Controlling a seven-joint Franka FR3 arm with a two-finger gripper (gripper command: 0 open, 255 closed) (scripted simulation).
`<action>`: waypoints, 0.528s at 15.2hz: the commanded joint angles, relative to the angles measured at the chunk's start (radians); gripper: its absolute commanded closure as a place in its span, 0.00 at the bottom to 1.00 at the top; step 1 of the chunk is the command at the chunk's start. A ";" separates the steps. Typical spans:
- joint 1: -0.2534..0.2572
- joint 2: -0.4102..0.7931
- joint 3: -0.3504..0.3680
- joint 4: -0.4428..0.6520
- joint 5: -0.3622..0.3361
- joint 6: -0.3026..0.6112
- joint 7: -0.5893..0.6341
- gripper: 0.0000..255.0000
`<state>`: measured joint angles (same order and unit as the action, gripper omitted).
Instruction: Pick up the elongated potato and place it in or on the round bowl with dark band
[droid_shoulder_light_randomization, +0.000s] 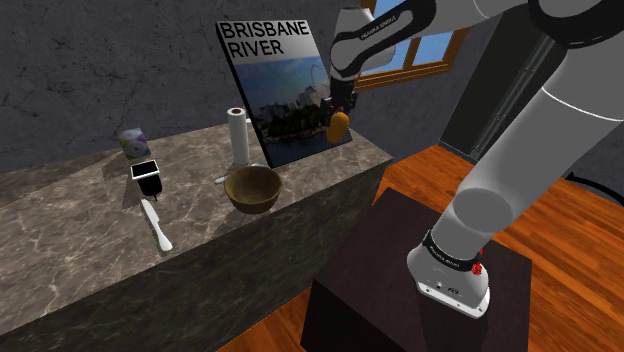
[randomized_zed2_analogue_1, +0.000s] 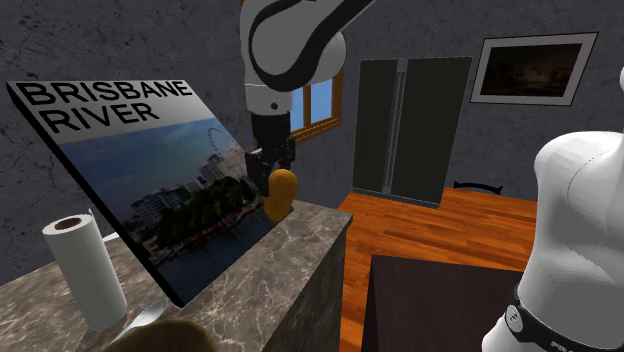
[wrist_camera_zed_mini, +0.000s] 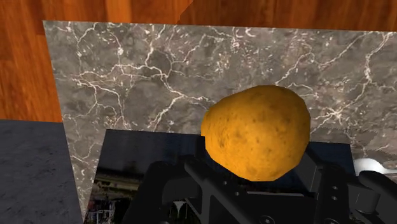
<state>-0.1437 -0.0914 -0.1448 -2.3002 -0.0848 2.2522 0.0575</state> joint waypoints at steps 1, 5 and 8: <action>0.018 -0.003 0.021 0.001 0.000 -0.007 0.039 1.00; 0.065 0.004 0.078 0.012 0.003 -0.017 0.141 1.00; 0.101 0.019 0.120 0.032 0.006 -0.027 0.216 1.00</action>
<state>-0.0551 -0.0796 -0.0388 -2.2797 -0.0804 2.2314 0.2471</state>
